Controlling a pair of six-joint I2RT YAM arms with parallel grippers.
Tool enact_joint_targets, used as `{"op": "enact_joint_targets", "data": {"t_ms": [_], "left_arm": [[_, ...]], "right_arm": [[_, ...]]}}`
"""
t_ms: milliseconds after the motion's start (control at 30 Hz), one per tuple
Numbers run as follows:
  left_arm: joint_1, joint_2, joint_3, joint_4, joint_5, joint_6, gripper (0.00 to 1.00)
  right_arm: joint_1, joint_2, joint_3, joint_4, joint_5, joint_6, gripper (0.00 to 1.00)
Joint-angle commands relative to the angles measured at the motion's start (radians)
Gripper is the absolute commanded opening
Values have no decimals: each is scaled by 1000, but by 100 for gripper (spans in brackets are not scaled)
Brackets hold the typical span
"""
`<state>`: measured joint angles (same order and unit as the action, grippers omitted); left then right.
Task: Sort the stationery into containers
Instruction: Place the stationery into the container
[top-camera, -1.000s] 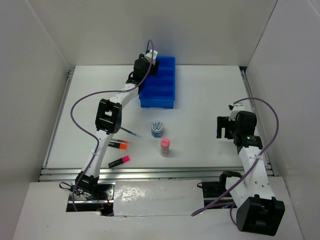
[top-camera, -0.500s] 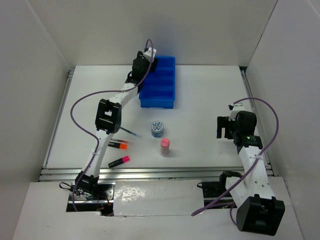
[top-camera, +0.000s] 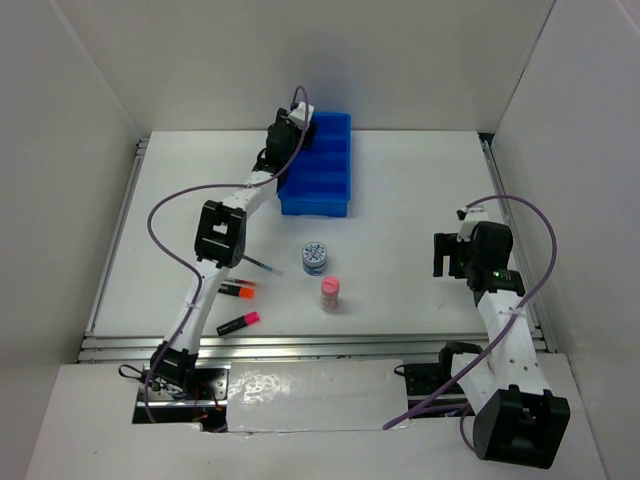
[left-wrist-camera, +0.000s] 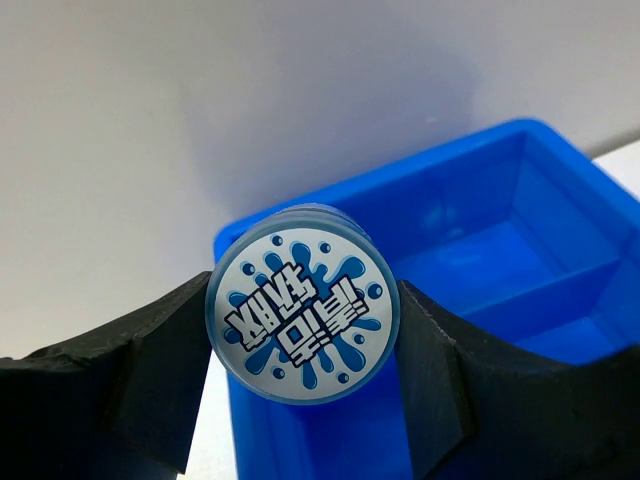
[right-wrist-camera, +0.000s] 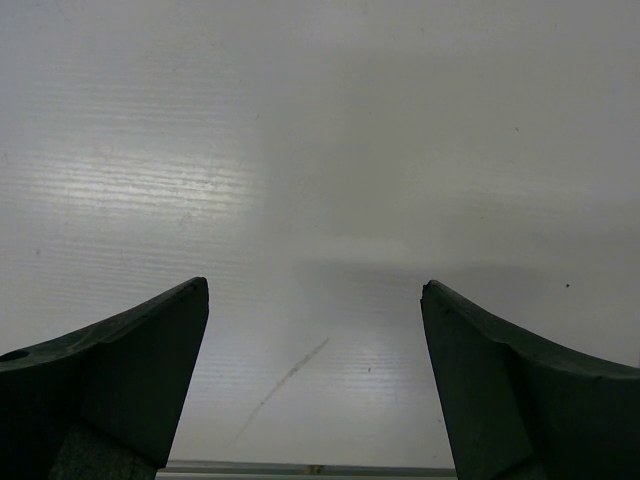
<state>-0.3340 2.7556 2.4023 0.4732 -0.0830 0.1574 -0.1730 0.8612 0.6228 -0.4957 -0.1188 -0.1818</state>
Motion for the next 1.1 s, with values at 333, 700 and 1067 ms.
{"op": "enact_joint_targets", "data": {"t_ms": [333,700,1067], "left_arm": [[4,7,61,165,-6,1,54],[12,-8,86,166,-18,1,99],[36,-137,3,191,-14,-64,98]], "right_arm": [[-8,6,12,11,4,-18,93],[-8,-7,8,14,5,-18,93],[-8,-19,14,14,1,-12,93]]}}
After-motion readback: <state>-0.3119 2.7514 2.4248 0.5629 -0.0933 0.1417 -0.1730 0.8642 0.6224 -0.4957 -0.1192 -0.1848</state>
